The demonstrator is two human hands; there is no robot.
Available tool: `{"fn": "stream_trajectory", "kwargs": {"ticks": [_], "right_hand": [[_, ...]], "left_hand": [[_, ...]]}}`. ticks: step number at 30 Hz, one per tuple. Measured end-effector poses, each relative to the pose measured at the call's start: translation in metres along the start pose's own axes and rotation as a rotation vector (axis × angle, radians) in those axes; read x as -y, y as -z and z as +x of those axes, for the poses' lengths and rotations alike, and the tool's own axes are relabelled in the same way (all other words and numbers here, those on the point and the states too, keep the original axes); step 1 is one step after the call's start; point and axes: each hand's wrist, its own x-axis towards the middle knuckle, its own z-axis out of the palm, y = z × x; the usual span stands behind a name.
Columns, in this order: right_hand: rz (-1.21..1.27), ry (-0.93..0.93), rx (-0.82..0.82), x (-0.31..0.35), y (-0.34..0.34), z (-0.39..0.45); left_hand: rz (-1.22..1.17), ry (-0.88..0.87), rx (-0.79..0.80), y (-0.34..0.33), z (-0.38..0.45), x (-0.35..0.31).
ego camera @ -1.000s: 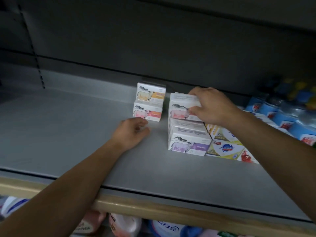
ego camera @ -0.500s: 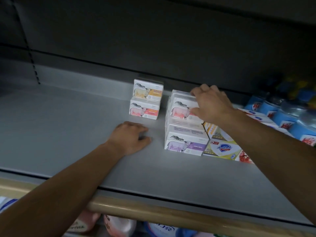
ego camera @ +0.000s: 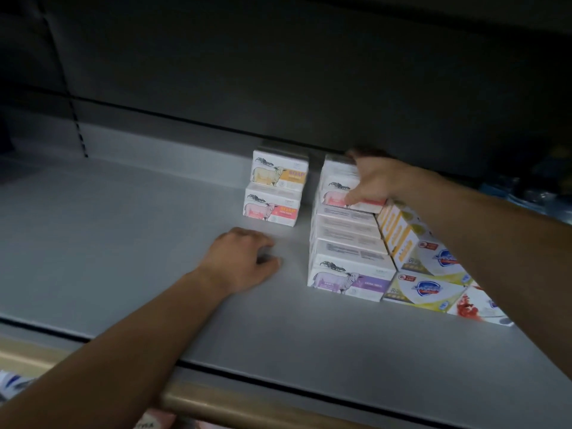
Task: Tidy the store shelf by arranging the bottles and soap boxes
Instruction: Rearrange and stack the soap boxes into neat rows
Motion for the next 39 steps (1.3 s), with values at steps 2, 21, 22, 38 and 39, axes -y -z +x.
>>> {"fn": "stream_trajectory", "kwargs": {"ticks": [2, 21, 22, 38, 39], "right_hand": [[-0.048, -0.034, -0.068, -0.003, -0.003, 0.014], [-0.262, -0.072, -0.088, 0.023, -0.006, 0.025], [-0.24, -0.038, -0.169, 0.03, -0.003, 0.026], [-0.169, 0.035, -0.329, 0.105, -0.043, 0.035], [-0.129, 0.056, -0.356, 0.107, -0.04, 0.028]], "left_hand": [[0.004, -0.005, -0.017, -0.003, 0.0, 0.001], [-0.059, -0.001, -0.022, -0.004, 0.003, 0.005], [-0.107, 0.027, -0.02, -0.002, 0.003, 0.006], [-0.601, 0.221, -0.449, 0.017, 0.012, 0.019], [-0.616, 0.23, -0.486, 0.018, 0.012, 0.02]]}}
